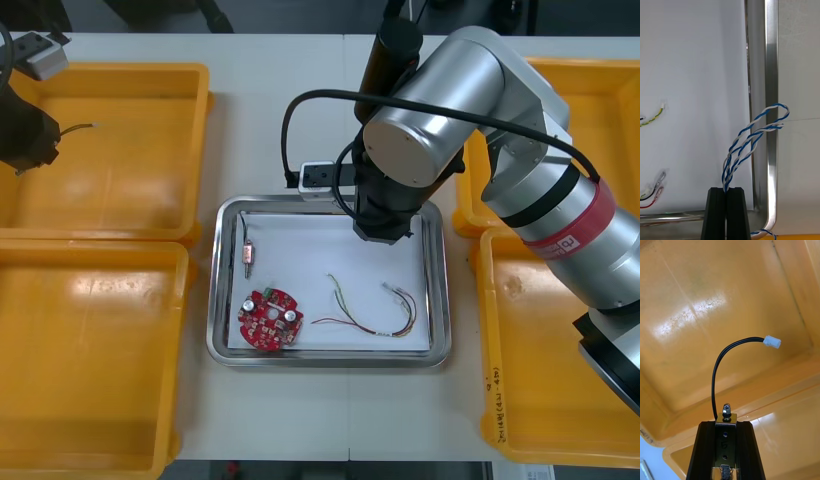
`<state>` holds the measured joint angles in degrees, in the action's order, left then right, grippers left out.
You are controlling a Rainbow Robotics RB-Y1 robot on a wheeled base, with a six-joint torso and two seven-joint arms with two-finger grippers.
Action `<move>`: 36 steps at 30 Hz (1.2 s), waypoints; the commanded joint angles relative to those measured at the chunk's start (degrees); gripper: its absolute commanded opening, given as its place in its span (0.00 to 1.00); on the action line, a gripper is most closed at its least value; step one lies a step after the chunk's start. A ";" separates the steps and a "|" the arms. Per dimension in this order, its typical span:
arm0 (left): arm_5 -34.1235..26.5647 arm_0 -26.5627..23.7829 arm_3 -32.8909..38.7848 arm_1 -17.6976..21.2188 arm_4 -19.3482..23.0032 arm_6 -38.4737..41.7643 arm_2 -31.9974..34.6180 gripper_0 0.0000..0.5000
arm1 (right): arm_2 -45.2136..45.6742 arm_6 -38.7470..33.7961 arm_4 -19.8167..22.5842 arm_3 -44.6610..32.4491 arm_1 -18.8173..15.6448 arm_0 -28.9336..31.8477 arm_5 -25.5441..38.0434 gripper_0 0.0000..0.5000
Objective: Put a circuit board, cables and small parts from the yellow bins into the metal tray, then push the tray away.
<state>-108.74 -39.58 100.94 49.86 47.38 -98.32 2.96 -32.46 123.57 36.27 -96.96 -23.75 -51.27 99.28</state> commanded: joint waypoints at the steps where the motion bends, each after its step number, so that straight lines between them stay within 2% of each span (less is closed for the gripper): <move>1: -1.26 0.55 4.70 -0.81 -0.71 13.68 2.05 0.00 | -3.23 3.00 -2.61 -2.09 0.46 1.88 -2.61 0.00; 4: -1.26 1.17 6.90 -1.69 -0.80 17.02 2.05 0.00 | -4.37 3.35 -3.75 -2.00 0.38 2.84 -4.28 0.00; 16: -1.26 3.63 13.05 -5.03 -0.10 26.87 1.87 0.00 | -4.54 5.28 -2.61 -1.83 -1.03 5.57 -5.59 0.00; 22: -1.26 3.63 15.07 -6.00 -0.71 31.17 -0.76 0.00 | -4.63 5.63 -2.96 -0.68 -1.21 5.92 -7.26 0.00; 33: -1.26 3.63 15.42 -6.44 -0.54 31.70 -1.29 0.00 | -4.54 5.37 -3.75 1.69 -1.21 5.92 -8.67 0.00; 34: -1.26 3.63 15.42 -6.44 -0.45 31.79 -1.29 0.00 | -4.54 5.19 -3.84 1.69 -1.21 6.01 -8.58 0.05; 35: -1.26 3.72 15.51 -6.44 -0.36 31.88 -1.29 0.00 | -4.63 5.11 -3.84 1.69 -1.21 6.01 -8.58 0.24; 36: -1.26 3.72 15.51 -6.44 -0.27 31.88 -1.29 0.00 | -4.54 5.02 -3.84 1.69 -1.21 6.01 -8.49 0.38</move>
<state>-109.57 -36.55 114.60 44.09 47.12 -70.66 2.05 -36.34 127.83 32.95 -94.68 -24.01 -45.62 90.83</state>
